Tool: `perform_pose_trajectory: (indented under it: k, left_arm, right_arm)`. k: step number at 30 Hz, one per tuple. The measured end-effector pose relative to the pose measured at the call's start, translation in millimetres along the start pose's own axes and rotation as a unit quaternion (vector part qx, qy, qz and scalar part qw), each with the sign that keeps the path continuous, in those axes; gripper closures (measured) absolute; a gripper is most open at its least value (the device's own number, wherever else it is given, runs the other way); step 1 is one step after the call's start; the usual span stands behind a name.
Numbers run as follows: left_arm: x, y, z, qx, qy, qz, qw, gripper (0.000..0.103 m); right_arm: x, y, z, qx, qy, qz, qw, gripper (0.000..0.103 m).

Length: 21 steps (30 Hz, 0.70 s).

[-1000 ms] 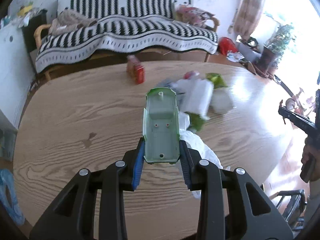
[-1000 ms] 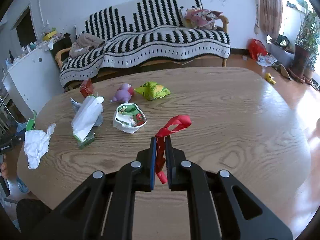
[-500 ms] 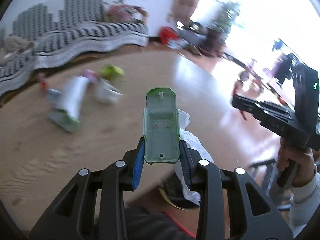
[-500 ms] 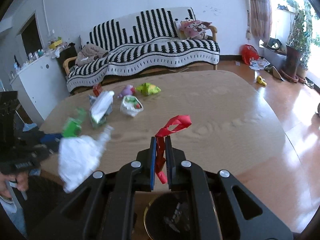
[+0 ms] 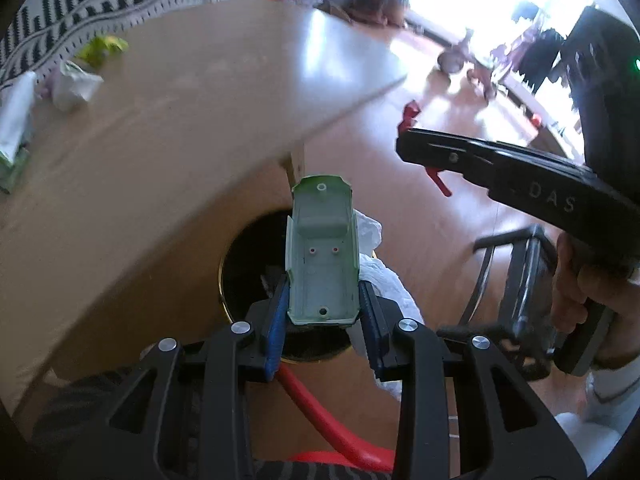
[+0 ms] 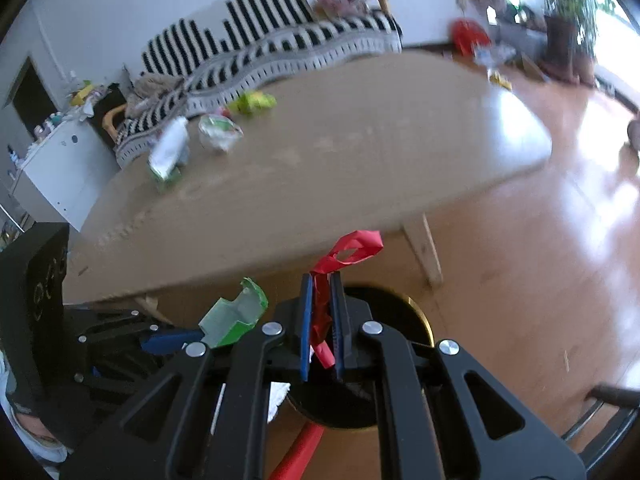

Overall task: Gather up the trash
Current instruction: 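Carry the green lid and red ribbon in both grippers over the bin, then open both grippers to drop the lid and ribbon into the bin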

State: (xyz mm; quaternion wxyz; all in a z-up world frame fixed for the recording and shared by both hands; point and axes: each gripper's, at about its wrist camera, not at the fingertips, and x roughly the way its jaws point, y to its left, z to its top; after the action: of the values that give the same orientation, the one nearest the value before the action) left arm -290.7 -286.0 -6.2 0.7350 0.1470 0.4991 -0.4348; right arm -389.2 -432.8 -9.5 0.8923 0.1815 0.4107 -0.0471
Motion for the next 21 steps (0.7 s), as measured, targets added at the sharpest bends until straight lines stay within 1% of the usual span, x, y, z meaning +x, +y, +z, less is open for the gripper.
perform_pose_trajectory:
  k: [2,5,8,10,12,14,15,17,20,21]
  left_arm:
    - [17.4,-0.3,-1.3,0.0,0.02,0.001,0.9998,0.071]
    - [47.9,2.9,-3.5,-0.016,0.052,0.002,0.9985,0.071]
    - [87.5,7.6,-7.0,-0.032,0.088,0.011,0.9955,0.071]
    - [111.5,11.0,-8.8,-0.041,0.111,0.011,0.9929,0.071]
    - [126.7,13.3,-11.0,-0.043,0.126,0.015,0.991,0.071]
    - [139.7,16.8,-14.5,-0.043,0.142,0.013,0.9888,0.071]
    - [144.3,18.7,-15.7,-0.046,0.151,0.006,0.9875,0.071]
    - [147.8,21.4,-15.7,-0.051,0.155,-0.001,0.9866,0.071]
    - [152.1,24.0,-14.2,-0.064,0.16,0.007,0.985,0.07]
    - [152.4,25.2,-16.5,-0.07,0.163,0.01,0.9841,0.059]
  right_arm:
    - [12.8,-8.7,-7.5,0.008,0.017,-0.003,1.0,0.094]
    - [38.6,-20.7,-19.1,0.023,0.049,-0.008,0.999,0.094]
    - [86.0,-40.3,-41.7,0.052,0.103,-0.018,0.993,0.094]
    - [106.1,-49.3,-52.5,0.066,0.126,-0.023,0.99,0.094]
    - [127.9,-59.5,-63.6,0.087,0.152,-0.021,0.984,0.094]
    - [141.0,-62.0,-66.8,0.096,0.166,-0.019,0.981,0.094]
    - [145.2,-62.7,-67.7,0.097,0.17,-0.02,0.98,0.094]
    - [149.8,-64.7,-65.7,0.104,0.173,-0.014,0.979,0.094]
    - [153.1,-69.6,-60.5,0.12,0.178,0.0,0.977,0.094]
    - [154.1,-71.2,-57.4,0.121,0.179,0.002,0.976,0.088]
